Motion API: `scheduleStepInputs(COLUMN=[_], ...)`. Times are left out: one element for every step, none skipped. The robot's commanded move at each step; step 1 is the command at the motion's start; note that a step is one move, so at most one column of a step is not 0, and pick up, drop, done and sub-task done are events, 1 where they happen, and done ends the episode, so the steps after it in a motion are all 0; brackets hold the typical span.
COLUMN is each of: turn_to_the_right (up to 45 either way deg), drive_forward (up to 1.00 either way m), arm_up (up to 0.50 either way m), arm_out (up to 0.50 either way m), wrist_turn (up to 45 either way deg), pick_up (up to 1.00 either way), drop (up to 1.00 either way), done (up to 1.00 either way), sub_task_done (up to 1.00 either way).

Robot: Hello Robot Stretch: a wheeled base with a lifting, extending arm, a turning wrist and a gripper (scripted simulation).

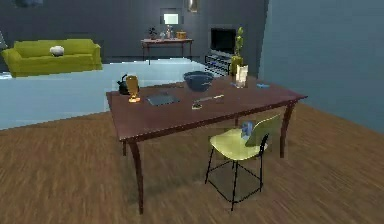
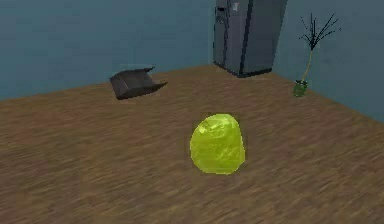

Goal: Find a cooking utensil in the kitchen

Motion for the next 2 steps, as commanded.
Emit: scheduleStepInputs(turn_to_the_right=[0.0, 0.0], drive_forward=[0.55, 0.0], arm_up=[0.0, 0.0], arm_out=[0.0, 0.0], wrist_turn=[0.0, 0.0], pick_up=[0.0, 0.0], drop=[0.0, 0.0], done=[0.0, 1.0], sub_task_done=[0.0, 0.0])
